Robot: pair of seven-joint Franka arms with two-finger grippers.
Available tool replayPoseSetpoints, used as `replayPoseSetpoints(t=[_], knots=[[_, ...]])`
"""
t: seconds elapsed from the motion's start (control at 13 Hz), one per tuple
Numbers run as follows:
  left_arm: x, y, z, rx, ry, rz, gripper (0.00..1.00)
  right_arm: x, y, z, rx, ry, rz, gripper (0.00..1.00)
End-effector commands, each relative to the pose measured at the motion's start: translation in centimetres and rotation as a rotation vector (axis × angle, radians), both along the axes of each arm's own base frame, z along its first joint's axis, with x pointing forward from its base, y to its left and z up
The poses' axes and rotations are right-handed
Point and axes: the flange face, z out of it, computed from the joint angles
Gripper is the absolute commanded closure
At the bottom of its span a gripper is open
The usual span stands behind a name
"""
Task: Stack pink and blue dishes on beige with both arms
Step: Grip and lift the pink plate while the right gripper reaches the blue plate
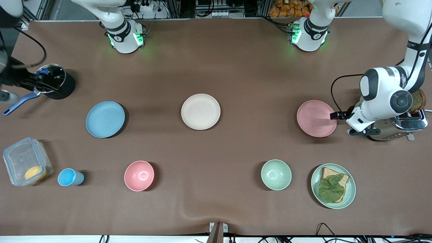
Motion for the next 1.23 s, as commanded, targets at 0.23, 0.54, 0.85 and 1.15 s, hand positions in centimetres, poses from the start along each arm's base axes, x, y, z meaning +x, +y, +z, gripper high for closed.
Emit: replayPoseSetpoints(t=[0.23, 0.54, 0.85, 1.15], knots=[[-0.2, -0.3, -2.8, -0.003, 0.024, -0.023, 0.18, 3.2, -3.0, -11.6, 0.008, 0.088, -0.036, 0.0], [-0.3, -0.3, -3.8, -0.005, 0.032, -0.023, 0.25, 2.6, -5.1, -18.5, 0.02, 0.063, 0.009, 0.0], [-0.4, -0.2, -4.6, -0.006, 0.032, -0.022, 0.37, 1.5, -7.8, -25.5, 0.046, 0.079, 0.06, 0.0], [-0.4, -0.3, -4.8, -0.007, 0.035, -0.022, 0.62, -0.9, -10.3, -32.4, 0.06, 0.023, 0.132, 0.0]])
